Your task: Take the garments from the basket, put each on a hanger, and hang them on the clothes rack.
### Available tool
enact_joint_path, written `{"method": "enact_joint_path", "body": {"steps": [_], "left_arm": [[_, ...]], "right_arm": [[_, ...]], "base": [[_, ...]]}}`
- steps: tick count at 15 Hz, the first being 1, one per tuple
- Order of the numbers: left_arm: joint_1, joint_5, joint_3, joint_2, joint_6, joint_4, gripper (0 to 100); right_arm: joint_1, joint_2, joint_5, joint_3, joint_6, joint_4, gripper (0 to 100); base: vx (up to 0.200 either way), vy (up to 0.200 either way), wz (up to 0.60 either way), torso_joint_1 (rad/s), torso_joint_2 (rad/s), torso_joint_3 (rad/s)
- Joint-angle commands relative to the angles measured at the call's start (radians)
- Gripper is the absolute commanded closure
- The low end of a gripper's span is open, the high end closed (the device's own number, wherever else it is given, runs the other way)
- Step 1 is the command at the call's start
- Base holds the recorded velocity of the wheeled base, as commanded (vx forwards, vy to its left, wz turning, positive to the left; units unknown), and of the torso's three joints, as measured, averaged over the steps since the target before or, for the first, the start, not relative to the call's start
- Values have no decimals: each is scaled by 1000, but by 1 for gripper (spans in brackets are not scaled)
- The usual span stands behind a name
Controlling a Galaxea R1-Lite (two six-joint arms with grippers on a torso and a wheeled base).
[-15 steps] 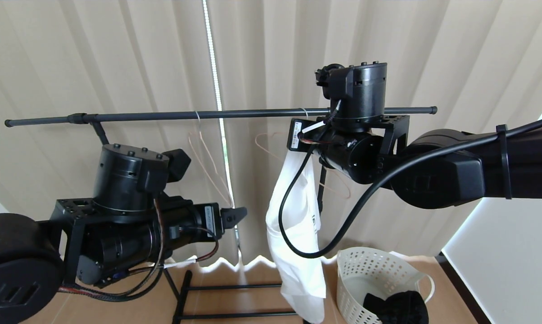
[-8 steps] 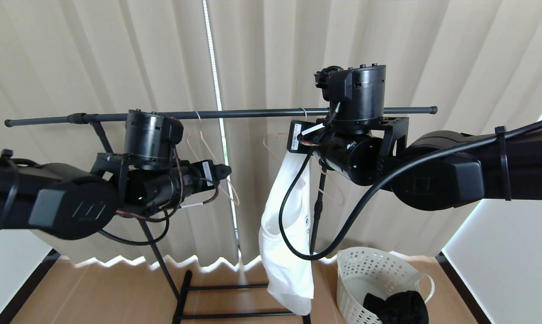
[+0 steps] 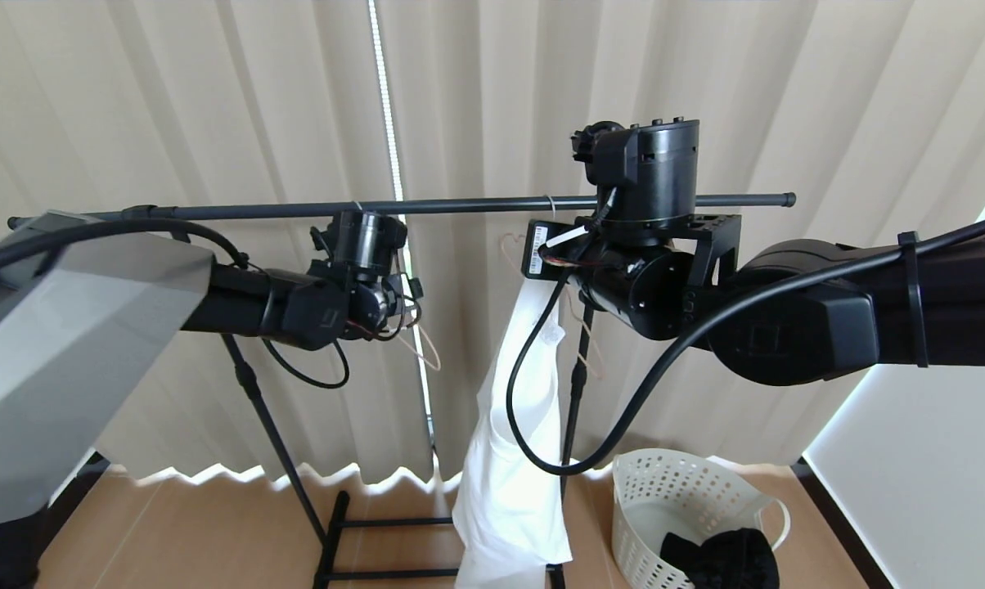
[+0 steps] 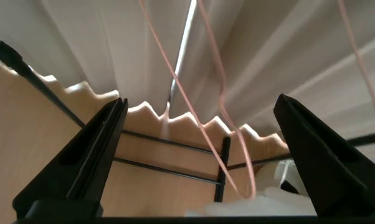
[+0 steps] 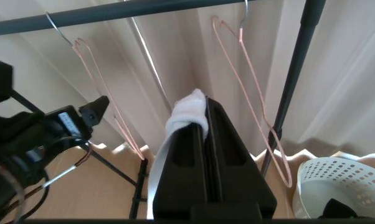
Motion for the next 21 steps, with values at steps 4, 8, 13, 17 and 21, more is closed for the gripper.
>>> {"method": "enact_joint_path", "body": {"steps": [4, 8, 13, 17, 21], "left_arm": [[22, 24, -199, 170, 1, 51, 0], [23, 51, -225, 193, 1, 85, 0], [48, 51, -204, 161, -2, 183, 0], [57, 47, -265, 167, 9, 198, 0], [73, 45, -415, 255, 18, 309, 0]], "right_arm": [[-3, -3, 1, 0, -3, 0, 100], [-3, -2, 1, 0, -3, -2, 100], [-3, -2, 1, 3, -3, -2, 100], [-1, 1, -1, 4, -2, -2, 100], [-1, -3, -1, 4, -2, -2, 100]], "base": [[0, 0, 0, 0, 0, 0], [0, 0, 0, 0, 0, 0], [0, 0, 0, 0, 0, 0], [0, 0, 0, 0, 0, 0], [0, 0, 0, 0, 0, 0]]}}
